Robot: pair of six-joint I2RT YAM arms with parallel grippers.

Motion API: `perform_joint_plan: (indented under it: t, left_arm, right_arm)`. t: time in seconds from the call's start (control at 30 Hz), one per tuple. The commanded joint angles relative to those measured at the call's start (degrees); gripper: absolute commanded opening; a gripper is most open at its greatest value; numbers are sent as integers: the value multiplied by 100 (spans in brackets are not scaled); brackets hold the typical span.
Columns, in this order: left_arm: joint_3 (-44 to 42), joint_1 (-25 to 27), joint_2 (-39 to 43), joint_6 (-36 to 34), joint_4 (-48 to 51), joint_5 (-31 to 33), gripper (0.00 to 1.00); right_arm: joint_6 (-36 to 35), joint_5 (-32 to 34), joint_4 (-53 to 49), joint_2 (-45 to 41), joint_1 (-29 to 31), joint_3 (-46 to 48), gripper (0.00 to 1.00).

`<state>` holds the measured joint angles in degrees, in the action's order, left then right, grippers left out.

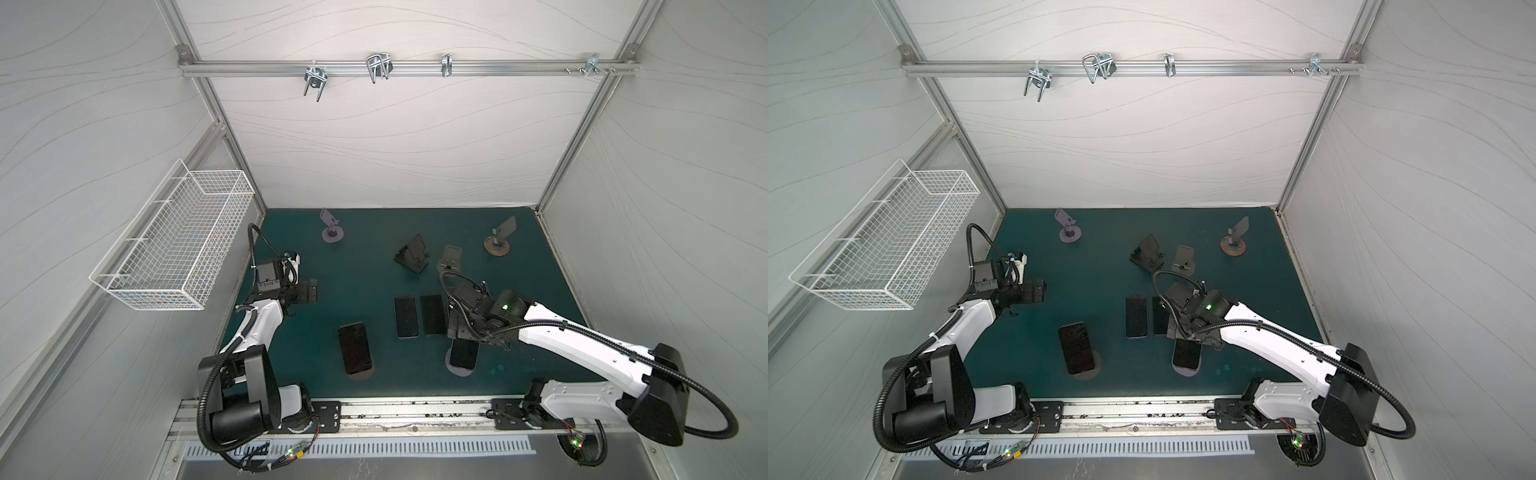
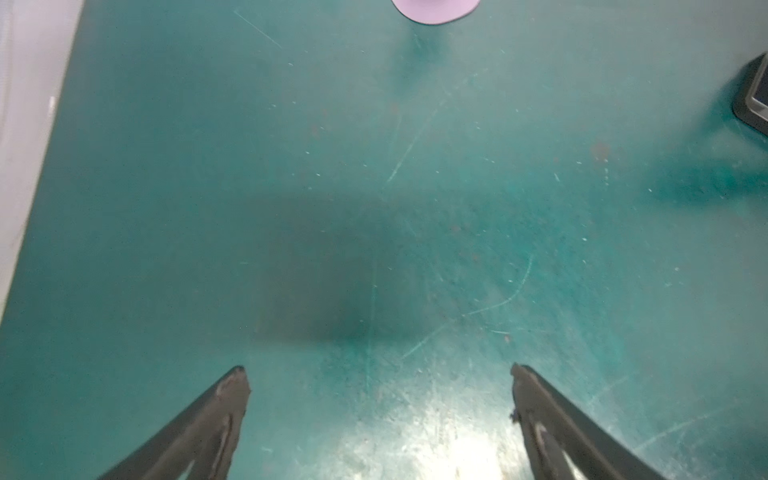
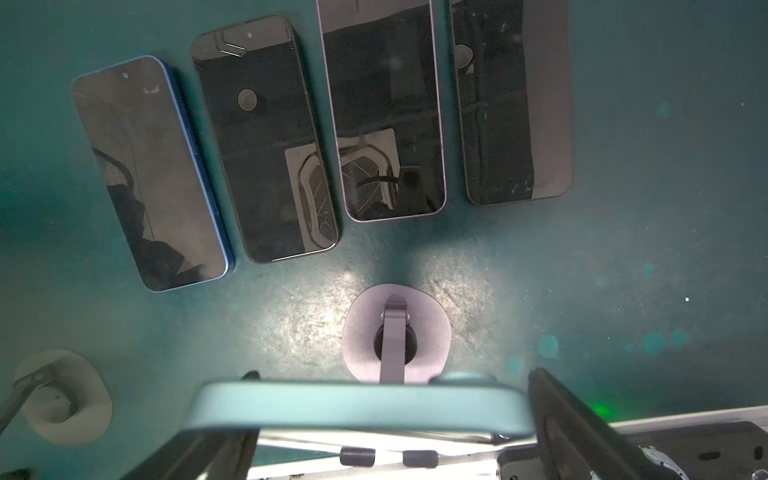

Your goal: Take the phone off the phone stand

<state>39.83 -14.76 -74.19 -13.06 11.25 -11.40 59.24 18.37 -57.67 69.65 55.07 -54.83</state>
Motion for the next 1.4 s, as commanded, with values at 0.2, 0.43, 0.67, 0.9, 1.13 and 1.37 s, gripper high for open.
perform_joint_plan:
  t: [0.2, 0.43, 0.67, 0.9, 1.13, 1.37]
  left_arm:
    - [156, -35, -14, -39, -197, -75, 100]
    - [134, -30, 4, -22, -213, -34, 100]
    - [139, -35, 3, -15, -202, -12, 100]
    - [156, -33, -14, -18, -203, -5, 100]
    - [165, -35, -16, -29, -194, -29, 100]
    - [174, -34, -34, -56, -157, -89, 99]
  right_arm:
    - [478, -59, 301, 147, 48, 178, 92]
    - [527, 48, 197, 311, 93, 122, 86]
    - [553, 5, 283, 341, 131, 160, 73]
    - [432, 373, -5, 413, 276, -161, 71]
    - [-38, 402, 124, 77, 277, -266, 71]
    - [-407, 624, -392, -241, 276, -678, 67]
